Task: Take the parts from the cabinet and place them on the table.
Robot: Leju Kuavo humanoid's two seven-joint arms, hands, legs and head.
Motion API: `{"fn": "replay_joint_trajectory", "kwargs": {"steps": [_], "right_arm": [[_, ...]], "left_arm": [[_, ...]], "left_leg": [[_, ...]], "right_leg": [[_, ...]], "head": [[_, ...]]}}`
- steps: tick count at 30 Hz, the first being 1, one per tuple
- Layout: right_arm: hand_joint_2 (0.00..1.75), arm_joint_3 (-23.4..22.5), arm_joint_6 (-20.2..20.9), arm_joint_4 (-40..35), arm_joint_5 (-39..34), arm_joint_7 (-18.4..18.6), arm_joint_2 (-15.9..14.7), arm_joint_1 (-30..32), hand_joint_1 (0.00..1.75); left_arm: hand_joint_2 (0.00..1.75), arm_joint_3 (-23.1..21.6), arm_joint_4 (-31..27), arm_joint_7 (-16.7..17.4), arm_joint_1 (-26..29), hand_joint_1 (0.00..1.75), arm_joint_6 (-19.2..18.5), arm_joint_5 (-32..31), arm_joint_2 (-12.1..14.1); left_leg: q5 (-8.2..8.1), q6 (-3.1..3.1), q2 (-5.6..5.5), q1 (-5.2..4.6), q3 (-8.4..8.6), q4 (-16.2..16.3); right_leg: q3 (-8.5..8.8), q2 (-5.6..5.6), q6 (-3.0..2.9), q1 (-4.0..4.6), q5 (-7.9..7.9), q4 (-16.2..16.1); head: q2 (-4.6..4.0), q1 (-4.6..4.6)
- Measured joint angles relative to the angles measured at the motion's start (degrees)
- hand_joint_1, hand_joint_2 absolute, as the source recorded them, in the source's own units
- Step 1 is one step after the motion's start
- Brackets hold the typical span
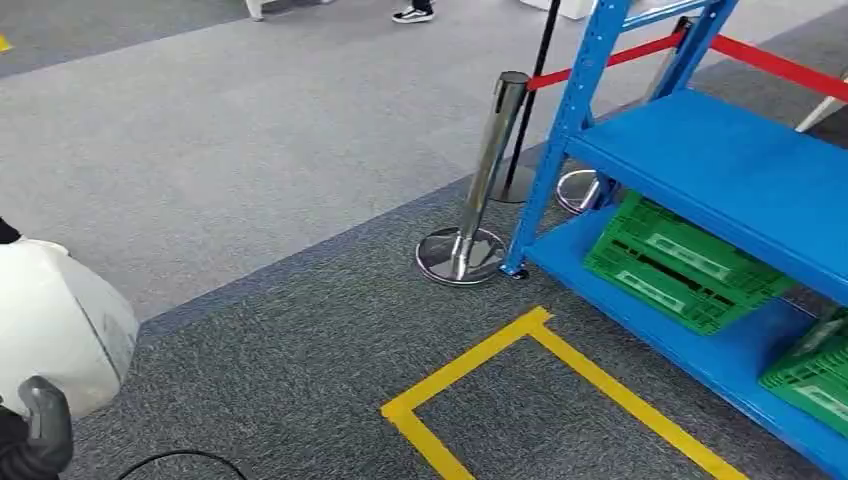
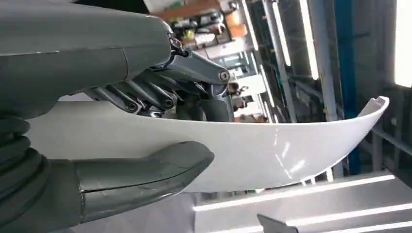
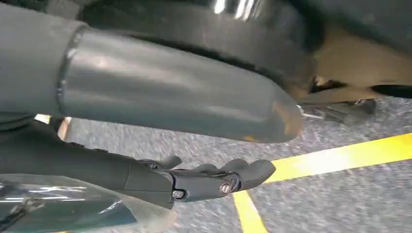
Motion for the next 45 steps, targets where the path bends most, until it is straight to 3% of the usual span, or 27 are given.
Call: {"fn": "replay_joint_trajectory", "kwargs": {"steps": [2, 6, 8, 10, 12, 13, 15, 16, 17, 21, 22, 23, 24, 26, 27, 28, 30, 31, 32, 33, 36, 37, 38, 39, 42, 43, 45], "right_arm": [[0.00, 0.4, 0.0, 0.1, 0.3, 0.1, 0.1, 0.0, 0.00], [0.00, 1.9, 0.0, 0.1, 1.9, 0.6, 0.2, -0.2, 0.00], [0.00, 2.5, 0.0, 0.1, 2.0, 0.6, 0.4, -0.3, 0.00], [0.00, 2.7, 0.1, 0.1, 2.1, 0.7, 0.4, -0.1, 0.00], [0.00, 2.8, 0.2, 0.1, 2.1, 0.7, 0.4, -0.1, 0.00], [0.00, 2.9, 0.2, 0.1, 2.1, 0.6, 0.4, -0.1, 0.00], [0.00, 3.0, 0.2, 0.1, 2.1, 0.1, 0.4, -0.4, 0.00], [0.00, 3.0, 0.2, 0.1, 2.1, 0.0, 0.5, -0.5, 0.00], [0.00, 3.0, 0.2, 0.1, 2.1, 0.0, 0.5, -0.6, 0.00], [0.00, 3.1, 0.3, 0.1, 2.1, 0.1, 0.5, -1.1, 0.00], [0.00, 3.1, 0.3, 0.0, 2.1, 0.2, 0.5, -1.1, 0.00], [0.00, 3.1, 0.3, 0.0, 2.1, 0.1, 0.5, -1.1, 0.00], [0.00, 3.1, 0.3, 0.0, 2.1, 0.1, 0.5, -1.1, 0.00], [0.00, 3.1, 0.4, 0.1, 2.2, 0.0, 0.5, -0.9, 0.00], [0.00, 3.1, 0.4, 0.1, 2.3, 0.1, 0.5, -0.8, 0.00], [0.00, 3.1, 0.4, 0.1, 2.4, 0.2, 0.5, -0.6, 0.00], [0.00, 3.2, 0.4, 0.1, 2.6, 0.1, 0.5, -0.7, 0.00], [0.00, 3.3, 0.3, 0.1, 2.6, 0.0, 0.5, -0.7, 0.00], [0.00, 3.5, 0.3, 0.1, 2.7, 0.0, 0.5, -0.7, 0.00], [0.00, 3.6, 0.3, 0.1, 2.8, 0.0, 0.5, -0.7, 0.00], [0.00, 3.7, 0.3, 0.1, 3.0, -0.1, 0.5, -0.9, 0.00], [0.00, 3.7, 0.3, 0.1, 3.0, -0.1, 0.5, -0.9, 0.00], [0.00, 3.7, 0.3, 0.1, 3.0, -0.2, 0.6, -0.8, 0.00], [0.00, 3.8, 0.3, 0.1, 3.0, -0.2, 0.6, -0.8, 0.00], [0.00, 3.9, 0.2, 0.1, 3.1, -0.1, 0.6, -0.6, 0.00], [0.00, 3.9, 0.2, 0.1, 3.2, 0.0, 0.6, -0.6, 0.00], [0.00, 3.9, 0.2, 0.1, 3.2, 0.0, 0.6, -0.7, 0.00]], "left_arm": [[1.75, 0.1, 0.0, 0.0, -0.2, 1.75, 0.0, 0.0, -0.1], [1.75, 0.5, 0.0, 0.0, -0.3, 1.75, -0.1, -0.1, -0.2], [1.75, 1.0, 0.0, 0.0, -0.5, 1.75, -0.1, 0.1, -0.2], [1.75, 1.0, 0.2, 0.0, -0.9, 1.75, -0.1, 0.2, -0.2], [1.75, 1.3, 0.4, 0.0, -1.0, 1.75, -0.2, 0.6, -0.2], [1.75, 1.6, 0.6, 0.0, -1.1, 1.75, -0.4, 1.1, -0.2], [1.75, 2.2, 0.8, 0.0, -1.5, 1.75, -0.8, 1.6, -0.2], [1.75, 2.4, 0.8, 0.0, -1.7, 1.75, -1.0, 1.6, -0.2], [1.75, 2.6, 0.8, 0.0, -2.1, 1.75, -1.0, 1.6, -0.2], [1.75, 3.0, 1.1, 0.1, -2.3, 1.75, -1.2, 1.6, -0.2], [1.75, 3.0, 1.1, 0.1, -2.3, 1.75, -1.3, 1.7, -0.3], [1.75, 3.0, 1.1, 0.0, -2.5, 1.75, -1.5, 1.7, -0.4], [1.75, 3.1, 1.2, 0.0, -2.7, 1.75, -1.6, 2.0, -0.4], [1.75, 3.2, 1.5, 0.0, -2.8, 1.75, -2.1, 2.6, -0.5], [1.75, 3.3, 1.6, 0.0, -2.8, 1.75, -2.2, 2.7, -0.5], [1.75, 3.5, 1.8, 0.0, -2.8, 1.75, -2.4, 2.7, -0.5], [1.75, 3.6, 2.0, 0.0, -2.8, 1.75, -2.6, 2.7, -0.7], [1.75, 3.8, 2.0, 0.0, -2.8, 1.75, -2.8, 2.8, -0.8], [1.75, 3.8, 2.1, 0.0, -2.8, 1.75, -3.0, 2.8, -0.8], [1.75, 3.9, 2.1, 0.0, -3.0, 1.75, -3.2, 3.0, -0.8], [1.75, 4.3, 2.1, 0.0, -2.7, 1.75, -3.5, 3.3, -0.8], [1.75, 4.3, 2.1, 0.0, -2.7, 1.75, -3.5, 3.3, -0.8], [1.75, 4.3, 2.1, 0.0, -2.7, 1.75, -3.5, 3.4, -0.9], [1.75, 4.3, 2.2, 0.0, -2.9, 1.75, -3.6, 3.5, -0.9], [1.75, 4.3, 2.3, 0.0, -3.0, 1.75, -3.7, 3.5, -0.9], [1.75, 4.4, 2.4, 0.0, -3.0, 1.75, -3.8, 3.5, -0.9], [1.75, 4.4, 2.6, 0.0, -3.0, 1.75, -3.9, 3.5, -0.9]], "left_leg": [[-0.13, -0.72, -1.36, -0.27, -0.46, 0.7], [0.54, -2.28, -4.17, 0.39, -1.48, 0.5], [-2.15, -2.68, 2.02, -0.01, -3.04, 4.4], [-6.41, -3.11, 3.87, 0.25, -7.14, 13.4], [-7.73, -3.26, 4.10, 0.49, -9.55, 18.6], [-6.39, -3.21, 4.16, 0.53, -8.81, 17.3], [-1.57, -2.74, 5.09, 0.43, -4.13, 8.3], [0.37, -2.26, 6.90, 0.17, -1.43, 3.3], [-0.80, -1.94, 9.81, -0.68, -0.39, 1.3], [-0.32, -0.91, 7.04, -0.80, -0.96, 0.7], [0.09, -0.54, 6.50, -0.24, -0.52, 0.2], [0.14, -0.42, 5.99, -0.20, -0.52, 0.1], [0.21, -0.13, 5.34, -0.17, -0.66, 0.1], [0.19, -0.02, 3.93, -0.20, -0.74, 0.1], [0.19, -0.02, 3.15, -0.21, -0.71, 0.1], [0.19, -0.03, 2.27, -0.19, -0.64, 0.1], [0.13, -0.12, 0.51, -0.09, -0.48, 0.2], [0.01, -0.33, -0.30, -0.02, -0.45, 0.4], [-0.13, -0.61, -0.82, 0.03, -0.65, 0.6], [-0.32, -0.95, -1.55, -0.21, -1.07, 1.5], [0.32, -2.16, -3.68, 0.31, -1.61, 1.1], [-0.10, -2.31, -2.96, 0.34, -1.83, 1.5], [-1.09, -2.59, 0.89, -0.08, -2.37, 2.9], [-3.12, -2.89, 2.93, -0.04, -3.96, 6.3], [-7.89, -3.36, 4.02, 0.38, -9.68, 18.4], [-7.38, -3.42, 4.05, 0.49, -9.89, 18.8], [-3.13, -3.26, 4.56, 0.51, -6.61, 12.4]], "right_leg": [[2.11, 5.30, 0.04, -0.63, 0.58, -5.4], [2.58, 2.40, -1.11, -0.36, 0.90, -5.3], [2.76, 0.66, -1.80, -0.32, 0.92, -5.5], [2.84, -1.37, -2.09, 0.03, 0.71, -5.4], [2.90, -3.39, -2.20, 0.22, 0.52, -5.4], [2.97, -4.20, -2.18, 0.28, 0.41, -5.4], [3.38, -5.67, -2.10, 0.43, 0.14, -5.4], [3.65, -6.22, -1.98, 0.50, -0.02, -5.4], [3.54, -6.87, -1.62, 0.86, -0.28, -5.4], [4.31, -9.25, -0.39, 0.89, -0.67, -5.6], [3.69, -7.58, 0.02, 0.53, -1.33, -5.2], [3.05, -4.15, 0.16, 0.43, -2.49, -3.5], [1.11, -2.26, 0.29, 0.37, -4.54, 0.5], [-4.15, -1.33, 0.52, 0.35, -8.40, 10.6], [-5.81, -1.30, 0.56, 0.35, -8.61, 13.2], [-6.15, -1.29, 0.57, 0.34, -7.23, 12.8], [-3.27, -0.87, 0.54, 0.16, -1.70, 5.1], [-0.84, 0.84, 0.54, -0.09, 1.32, -0.7], [0.25, 4.15, 0.52, -0.44, 1.51, -3.3], [0.59, 4.87, 0.31, -0.68, 1.03, -4.7], [1.28, 2.85, -0.60, -0.09, 1.14, -4.1], [1.47, 1.90, -1.09, -0.47, 1.43, -4.7], [1.71, 1.11, -1.31, -0.36, 1.42, -4.8], [1.85, 0.20, -1.63, -0.22, 1.29, -4.9], [1.99, -2.80, -2.00, 0.06, 0.92, -4.8], [2.08, -3.72, -1.99, 0.12, 0.82, -4.8], [2.44, -5.34, -1.88, 0.17, 0.50, -4.8]], "head": [[0.00, -0.07], [0.00, -0.15], [0.00, -0.68], [0.00, -0.66], [0.00, -0.68], [0.00, -0.66], [0.00, -0.68], [0.00, -0.66], [0.00, -0.63], [0.00, -0.55], [0.00, -0.57], [0.00, -0.22], [0.00, -0.02], [0.00, 0.00], [0.00, -0.07], [0.00, -0.04], [0.00, -0.04], [0.00, -0.02], [0.00, 0.00], [0.00, -0.17], [0.00, -0.11], [0.00, -0.04], [0.00, -0.43], [0.00, -0.57], [0.00, -0.59], [0.00, -0.61], [0.00, -0.59]]}}
